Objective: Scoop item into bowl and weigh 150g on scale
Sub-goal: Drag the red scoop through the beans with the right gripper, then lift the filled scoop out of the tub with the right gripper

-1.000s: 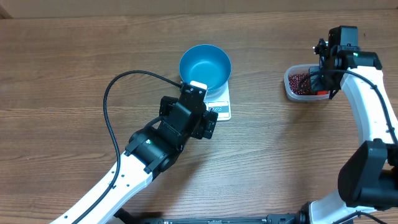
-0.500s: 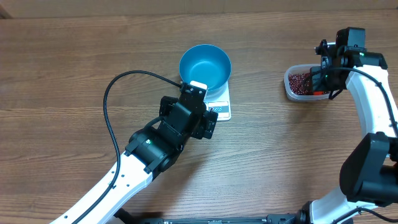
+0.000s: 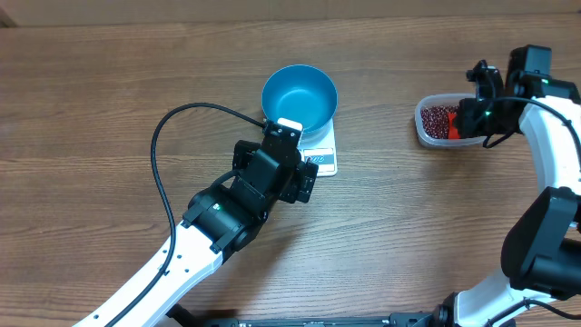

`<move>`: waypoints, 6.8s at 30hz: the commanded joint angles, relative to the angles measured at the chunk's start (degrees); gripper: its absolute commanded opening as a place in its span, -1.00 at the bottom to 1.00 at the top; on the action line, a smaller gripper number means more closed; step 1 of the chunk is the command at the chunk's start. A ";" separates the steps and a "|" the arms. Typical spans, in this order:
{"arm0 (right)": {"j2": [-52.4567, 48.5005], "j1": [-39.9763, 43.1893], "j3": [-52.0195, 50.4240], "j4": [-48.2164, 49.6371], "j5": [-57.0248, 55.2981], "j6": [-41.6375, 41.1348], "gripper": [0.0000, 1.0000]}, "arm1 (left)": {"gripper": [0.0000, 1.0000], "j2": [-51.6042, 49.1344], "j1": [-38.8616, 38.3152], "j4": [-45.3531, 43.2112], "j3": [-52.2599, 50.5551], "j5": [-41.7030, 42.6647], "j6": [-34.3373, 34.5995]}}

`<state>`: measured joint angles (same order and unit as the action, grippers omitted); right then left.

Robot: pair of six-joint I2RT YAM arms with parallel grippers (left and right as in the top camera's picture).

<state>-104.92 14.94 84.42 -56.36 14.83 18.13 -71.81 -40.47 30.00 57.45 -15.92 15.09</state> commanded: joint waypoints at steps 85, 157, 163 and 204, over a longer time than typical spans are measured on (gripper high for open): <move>-8.04 15.58 -10.16 11.10 29.79 -9.55 -0.93 | 0.99 -0.52 -0.04 -0.02 -0.42 -0.98 0.79; -9.01 22.43 -10.16 9.51 58.86 -3.06 -0.93 | 0.99 -0.52 -0.04 -0.02 -0.42 -0.98 0.79; -9.01 22.43 -10.16 9.53 63.60 -3.06 -0.93 | 0.99 -0.52 -0.04 -0.02 -0.42 -1.01 0.79; -8.98 9.53 -10.05 10.49 75.06 -10.67 -0.92 | 0.99 -0.52 -0.04 -0.02 -0.42 -1.01 0.79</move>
<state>-113.45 26.28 74.59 -46.61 87.26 7.46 -71.81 -40.47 30.04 57.43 -15.92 15.09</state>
